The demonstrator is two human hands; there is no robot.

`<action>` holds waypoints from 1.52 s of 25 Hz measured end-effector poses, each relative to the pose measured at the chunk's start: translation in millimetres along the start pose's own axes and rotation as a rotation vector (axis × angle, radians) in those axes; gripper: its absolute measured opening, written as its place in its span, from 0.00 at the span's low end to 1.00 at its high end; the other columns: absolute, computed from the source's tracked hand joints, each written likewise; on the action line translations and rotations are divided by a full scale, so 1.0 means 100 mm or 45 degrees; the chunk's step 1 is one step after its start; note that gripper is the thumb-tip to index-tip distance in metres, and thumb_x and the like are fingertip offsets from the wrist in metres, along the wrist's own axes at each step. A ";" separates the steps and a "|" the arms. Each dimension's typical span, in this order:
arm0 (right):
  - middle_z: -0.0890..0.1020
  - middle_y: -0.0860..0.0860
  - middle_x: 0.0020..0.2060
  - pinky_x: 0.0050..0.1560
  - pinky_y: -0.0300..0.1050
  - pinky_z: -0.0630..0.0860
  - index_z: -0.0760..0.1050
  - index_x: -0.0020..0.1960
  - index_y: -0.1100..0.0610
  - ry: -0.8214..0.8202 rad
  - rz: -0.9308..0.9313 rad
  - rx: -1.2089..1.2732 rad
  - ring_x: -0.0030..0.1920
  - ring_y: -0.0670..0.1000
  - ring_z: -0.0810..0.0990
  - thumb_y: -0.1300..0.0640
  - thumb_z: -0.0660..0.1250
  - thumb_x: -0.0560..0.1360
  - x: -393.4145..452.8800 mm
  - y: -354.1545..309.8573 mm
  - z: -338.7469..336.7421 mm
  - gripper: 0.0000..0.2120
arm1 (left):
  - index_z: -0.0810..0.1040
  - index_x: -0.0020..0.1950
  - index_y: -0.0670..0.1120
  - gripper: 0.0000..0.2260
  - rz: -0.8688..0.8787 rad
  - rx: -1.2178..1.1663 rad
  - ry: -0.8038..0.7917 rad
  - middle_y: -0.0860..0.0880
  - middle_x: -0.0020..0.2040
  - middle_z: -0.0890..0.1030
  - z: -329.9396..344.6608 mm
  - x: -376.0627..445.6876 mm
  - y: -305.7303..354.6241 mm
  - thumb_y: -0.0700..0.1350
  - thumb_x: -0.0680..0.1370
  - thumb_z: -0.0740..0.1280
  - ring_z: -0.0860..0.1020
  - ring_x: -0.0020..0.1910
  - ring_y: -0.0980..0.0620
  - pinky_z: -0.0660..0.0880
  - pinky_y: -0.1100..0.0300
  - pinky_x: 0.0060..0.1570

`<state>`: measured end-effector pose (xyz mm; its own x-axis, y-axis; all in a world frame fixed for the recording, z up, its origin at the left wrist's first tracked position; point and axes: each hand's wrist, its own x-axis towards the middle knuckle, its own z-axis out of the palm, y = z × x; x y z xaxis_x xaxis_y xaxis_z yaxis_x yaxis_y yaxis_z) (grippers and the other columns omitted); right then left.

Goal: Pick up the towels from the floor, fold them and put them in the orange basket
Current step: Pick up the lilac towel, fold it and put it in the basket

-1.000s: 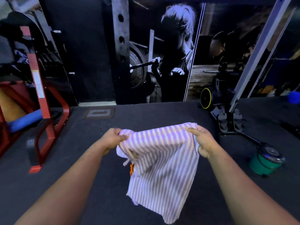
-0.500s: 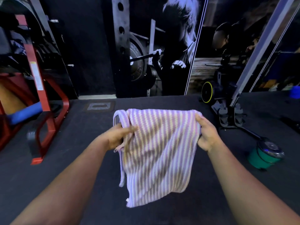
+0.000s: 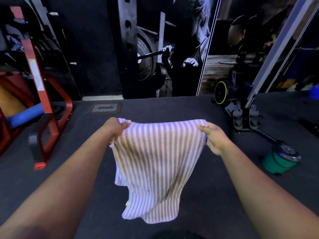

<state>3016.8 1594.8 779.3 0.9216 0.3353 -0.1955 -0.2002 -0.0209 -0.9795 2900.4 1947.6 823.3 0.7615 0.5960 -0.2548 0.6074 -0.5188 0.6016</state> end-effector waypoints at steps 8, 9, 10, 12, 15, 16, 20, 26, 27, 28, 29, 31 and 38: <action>0.86 0.57 0.52 0.55 0.51 0.82 0.80 0.58 0.60 -0.033 -0.003 0.223 0.51 0.53 0.86 0.60 0.69 0.80 -0.05 0.18 -0.02 0.08 | 0.80 0.50 0.43 0.18 0.229 -0.908 -0.533 0.48 0.37 0.81 0.12 0.04 -0.31 0.48 0.68 0.82 0.76 0.27 0.56 0.68 0.61 0.29; 0.87 0.57 0.52 0.53 0.49 0.82 0.81 0.59 0.60 -0.070 0.027 0.026 0.51 0.53 0.86 0.60 0.72 0.78 -0.04 0.20 -0.04 0.10 | 0.80 0.51 0.40 0.12 0.287 -0.769 -0.521 0.49 0.35 0.80 0.17 0.04 -0.35 0.39 0.72 0.78 0.75 0.27 0.57 0.69 0.63 0.27; 0.87 0.57 0.52 0.51 0.47 0.82 0.82 0.57 0.60 -0.076 0.033 -0.188 0.50 0.53 0.87 0.61 0.74 0.76 -0.03 0.22 -0.06 0.10 | 0.80 0.47 0.38 0.07 0.311 -0.493 -0.466 0.50 0.32 0.78 0.20 0.06 -0.36 0.35 0.74 0.76 0.74 0.26 0.57 0.68 0.64 0.26; 0.87 0.59 0.50 0.50 0.48 0.81 0.83 0.53 0.61 0.015 0.012 -0.325 0.48 0.54 0.87 0.60 0.76 0.74 0.02 0.28 -0.12 0.09 | 0.79 0.40 0.42 0.07 0.300 -0.038 -0.260 0.49 0.31 0.78 0.23 0.18 -0.40 0.38 0.75 0.76 0.75 0.30 0.54 0.69 0.63 0.29; 0.87 0.59 0.49 0.51 0.52 0.81 0.80 0.53 0.59 0.233 -0.058 -0.251 0.48 0.55 0.86 0.55 0.79 0.73 0.08 0.32 -0.12 0.14 | 0.79 0.52 0.44 0.11 0.279 -0.038 0.018 0.44 0.43 0.81 0.28 0.29 -0.38 0.47 0.74 0.75 0.78 0.39 0.46 0.72 0.58 0.37; 0.86 0.58 0.50 0.52 0.53 0.81 0.77 0.55 0.57 0.307 -0.080 -0.274 0.49 0.54 0.86 0.53 0.79 0.72 0.10 0.31 -0.11 0.17 | 0.76 0.58 0.47 0.14 0.259 -0.192 0.073 0.44 0.47 0.80 0.31 0.30 -0.36 0.46 0.75 0.74 0.79 0.41 0.45 0.73 0.57 0.38; 0.84 0.54 0.50 0.54 0.48 0.80 0.74 0.62 0.52 0.351 -0.186 -0.275 0.51 0.51 0.84 0.56 0.77 0.75 0.10 0.26 -0.09 0.19 | 0.73 0.67 0.45 0.15 0.261 -0.785 0.031 0.41 0.57 0.80 0.40 0.27 -0.34 0.36 0.81 0.67 0.78 0.41 0.52 0.76 0.60 0.39; 0.84 0.52 0.44 0.41 0.37 0.77 0.79 0.57 0.58 0.133 -0.190 -0.461 0.39 0.45 0.81 0.71 0.75 0.71 0.04 0.23 -0.16 0.17 | 0.75 0.72 0.44 0.28 0.497 0.057 -0.039 0.46 0.64 0.80 0.30 0.30 -0.31 0.35 0.72 0.74 0.79 0.62 0.46 0.74 0.59 0.58; 0.83 0.52 0.45 0.40 0.37 0.76 0.79 0.56 0.57 0.147 -0.207 -0.555 0.39 0.45 0.80 0.71 0.75 0.71 0.04 0.24 -0.14 0.17 | 0.77 0.71 0.45 0.27 0.527 0.226 0.015 0.45 0.65 0.81 0.27 0.31 -0.30 0.39 0.72 0.74 0.79 0.64 0.44 0.74 0.57 0.60; 0.83 0.51 0.45 0.40 0.38 0.76 0.80 0.55 0.56 0.164 -0.217 -0.606 0.39 0.45 0.79 0.70 0.74 0.70 0.05 0.25 -0.13 0.16 | 0.79 0.69 0.45 0.25 0.543 0.322 0.053 0.44 0.64 0.82 0.25 0.31 -0.29 0.41 0.72 0.74 0.79 0.64 0.43 0.74 0.56 0.59; 0.83 0.52 0.45 0.41 0.39 0.77 0.80 0.55 0.56 0.178 -0.194 -0.584 0.39 0.45 0.80 0.69 0.74 0.71 0.05 0.25 -0.12 0.15 | 0.79 0.68 0.44 0.23 0.536 0.371 0.085 0.43 0.63 0.82 0.23 0.31 -0.28 0.42 0.72 0.74 0.79 0.63 0.42 0.76 0.54 0.58; 0.85 0.53 0.46 0.44 0.42 0.79 0.80 0.58 0.57 0.151 -0.098 -0.304 0.42 0.47 0.83 0.69 0.73 0.73 0.01 0.22 -0.10 0.16 | 0.80 0.67 0.45 0.22 0.479 0.375 0.153 0.43 0.62 0.82 0.18 0.29 -0.27 0.45 0.73 0.74 0.80 0.62 0.41 0.77 0.51 0.57; 0.86 0.48 0.43 0.45 0.41 0.79 0.83 0.53 0.55 0.273 -0.350 -0.620 0.40 0.46 0.82 0.64 0.76 0.73 -0.02 0.26 -0.16 0.10 | 0.81 0.56 0.58 0.07 0.374 0.575 0.298 0.51 0.57 0.80 0.04 0.26 -0.27 0.53 0.79 0.69 0.73 0.64 0.45 0.68 0.43 0.61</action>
<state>3015.4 1578.7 753.3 0.9748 0.1928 0.1125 0.1838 -0.4069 -0.8948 2904.7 1974.0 797.4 0.8734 0.4805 0.0791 0.4536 -0.8619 0.2267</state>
